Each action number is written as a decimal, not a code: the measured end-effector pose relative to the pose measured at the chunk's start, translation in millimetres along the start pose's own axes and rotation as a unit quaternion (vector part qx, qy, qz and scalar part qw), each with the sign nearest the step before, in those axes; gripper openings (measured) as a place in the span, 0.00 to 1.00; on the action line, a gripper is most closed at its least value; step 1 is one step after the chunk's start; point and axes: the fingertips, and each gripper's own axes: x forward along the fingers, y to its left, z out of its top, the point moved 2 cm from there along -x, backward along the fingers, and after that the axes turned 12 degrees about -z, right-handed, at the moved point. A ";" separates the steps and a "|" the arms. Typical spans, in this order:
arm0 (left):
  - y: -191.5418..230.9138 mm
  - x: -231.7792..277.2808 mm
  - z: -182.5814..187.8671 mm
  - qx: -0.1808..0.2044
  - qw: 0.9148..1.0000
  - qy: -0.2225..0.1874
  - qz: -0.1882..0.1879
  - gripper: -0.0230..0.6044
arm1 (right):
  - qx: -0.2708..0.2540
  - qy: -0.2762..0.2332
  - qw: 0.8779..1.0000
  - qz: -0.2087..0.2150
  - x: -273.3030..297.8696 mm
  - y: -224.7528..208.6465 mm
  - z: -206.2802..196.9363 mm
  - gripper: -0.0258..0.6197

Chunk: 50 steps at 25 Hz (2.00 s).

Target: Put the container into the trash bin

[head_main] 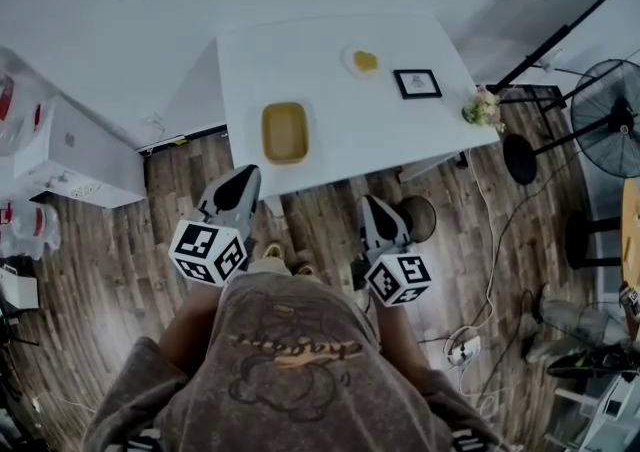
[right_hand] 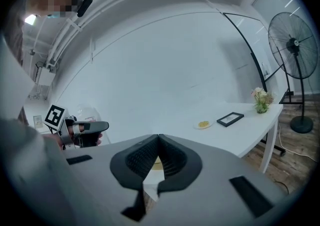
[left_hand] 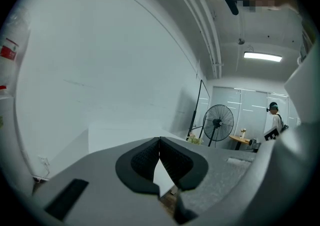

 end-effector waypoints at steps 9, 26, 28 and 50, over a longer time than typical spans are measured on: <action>18.5 10.5 6.9 -0.006 1.000 -0.012 0.015 0.05 | 0.007 -0.012 1.000 -0.023 1.2 -9.6 8.5 0.04; 50.3 35.7 -2.3 -0.052 0.999 -0.010 -0.003 0.46 | 0.006 -0.007 0.999 -0.040 6.6 -2.8 -1.4 0.04; 57.5 43.1 -7.1 -0.060 0.998 -0.004 -0.004 0.46 | 0.004 -0.009 0.999 -0.045 5.8 -3.6 -1.0 0.04; 137.0 111.8 -149.0 -0.097 0.979 0.165 0.068 0.46 | 0.041 -0.004 0.988 -0.150 -34.4 -51.1 -24.4 0.04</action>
